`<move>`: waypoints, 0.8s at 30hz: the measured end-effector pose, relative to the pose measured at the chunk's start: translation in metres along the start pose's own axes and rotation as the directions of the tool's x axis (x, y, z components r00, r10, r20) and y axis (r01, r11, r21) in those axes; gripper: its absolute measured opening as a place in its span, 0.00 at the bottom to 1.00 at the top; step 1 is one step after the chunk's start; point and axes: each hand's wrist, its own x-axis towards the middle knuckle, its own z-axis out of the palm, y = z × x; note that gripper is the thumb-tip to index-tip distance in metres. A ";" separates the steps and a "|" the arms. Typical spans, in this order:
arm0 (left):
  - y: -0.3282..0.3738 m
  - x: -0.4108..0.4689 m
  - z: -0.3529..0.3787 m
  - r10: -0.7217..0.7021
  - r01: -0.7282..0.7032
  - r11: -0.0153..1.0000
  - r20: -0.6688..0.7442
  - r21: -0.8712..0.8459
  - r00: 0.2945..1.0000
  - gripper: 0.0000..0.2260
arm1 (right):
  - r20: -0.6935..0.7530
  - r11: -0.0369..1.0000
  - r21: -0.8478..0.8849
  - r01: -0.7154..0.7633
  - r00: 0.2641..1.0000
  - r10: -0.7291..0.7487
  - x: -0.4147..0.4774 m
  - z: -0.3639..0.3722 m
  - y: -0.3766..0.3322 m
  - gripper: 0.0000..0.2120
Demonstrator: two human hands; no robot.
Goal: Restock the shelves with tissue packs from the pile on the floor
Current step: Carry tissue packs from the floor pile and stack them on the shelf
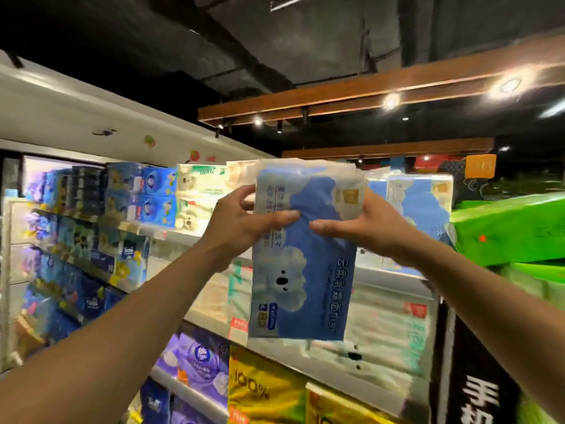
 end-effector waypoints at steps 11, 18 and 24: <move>-0.126 0.244 0.027 0.099 -0.074 0.976 0.113 -0.203 0.989 0.23 | -0.282 0.953 -0.260 -0.157 0.956 0.080 0.195 -0.018 0.116 0.18; -0.167 0.340 0.042 0.142 -0.100 0.972 0.194 -0.212 0.971 0.17 | -0.425 0.930 -0.260 -0.260 0.896 0.132 0.262 -0.016 0.168 0.13; -0.187 0.357 0.060 0.155 -0.098 0.956 0.193 -0.277 0.969 0.23 | -0.449 0.874 -0.346 -0.342 0.878 0.166 0.267 -0.020 0.172 0.34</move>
